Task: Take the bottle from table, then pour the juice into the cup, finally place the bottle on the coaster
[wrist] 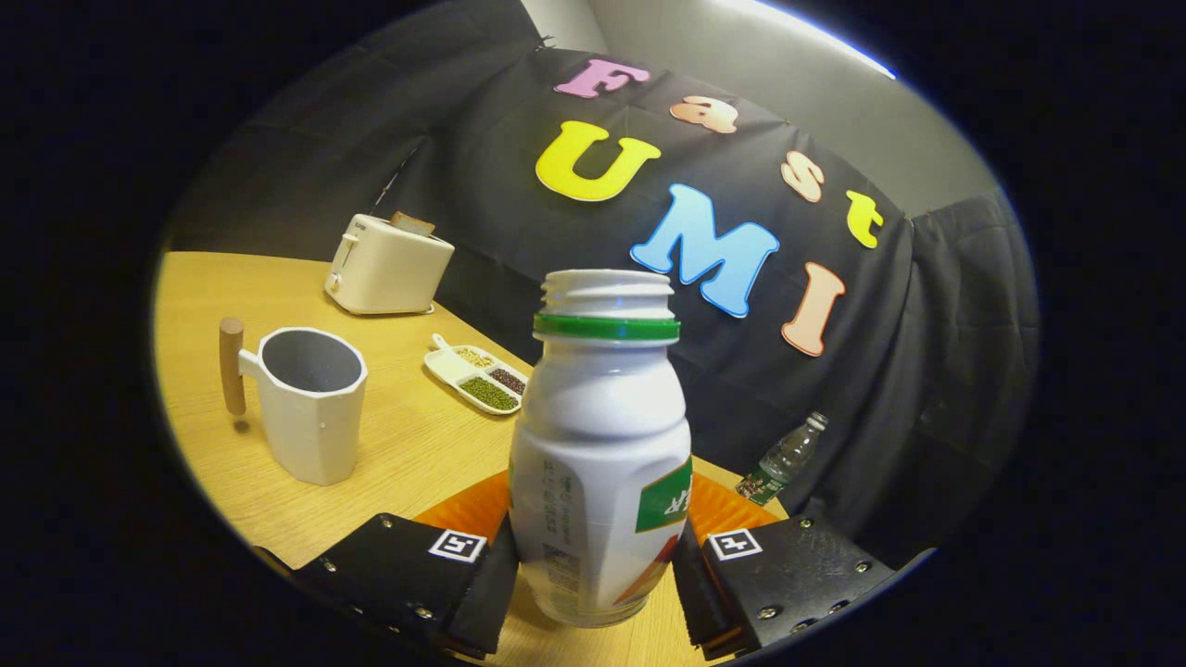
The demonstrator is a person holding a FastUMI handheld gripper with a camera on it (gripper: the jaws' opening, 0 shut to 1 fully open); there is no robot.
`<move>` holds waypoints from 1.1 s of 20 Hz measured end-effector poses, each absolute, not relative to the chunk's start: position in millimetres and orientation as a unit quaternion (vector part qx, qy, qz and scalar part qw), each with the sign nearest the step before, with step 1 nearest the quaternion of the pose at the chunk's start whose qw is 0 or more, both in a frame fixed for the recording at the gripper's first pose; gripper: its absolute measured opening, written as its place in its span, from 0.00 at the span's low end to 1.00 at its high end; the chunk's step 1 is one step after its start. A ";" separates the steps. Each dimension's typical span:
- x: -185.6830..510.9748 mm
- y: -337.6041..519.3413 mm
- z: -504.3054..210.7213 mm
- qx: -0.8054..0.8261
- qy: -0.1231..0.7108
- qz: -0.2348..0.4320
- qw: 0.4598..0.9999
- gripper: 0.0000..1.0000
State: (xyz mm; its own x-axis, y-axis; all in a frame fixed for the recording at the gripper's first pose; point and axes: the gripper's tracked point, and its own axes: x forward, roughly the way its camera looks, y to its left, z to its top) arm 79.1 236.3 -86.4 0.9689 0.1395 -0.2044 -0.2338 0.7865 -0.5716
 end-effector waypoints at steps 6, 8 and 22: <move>84.0 259.5 -83.4 -0.393 0.060 0.122 0.909 0.72; 85.5 261.8 -85.7 -0.409 0.061 0.124 0.902 0.72; 95.5 280.5 -86.0 -0.561 0.034 0.119 0.819 0.72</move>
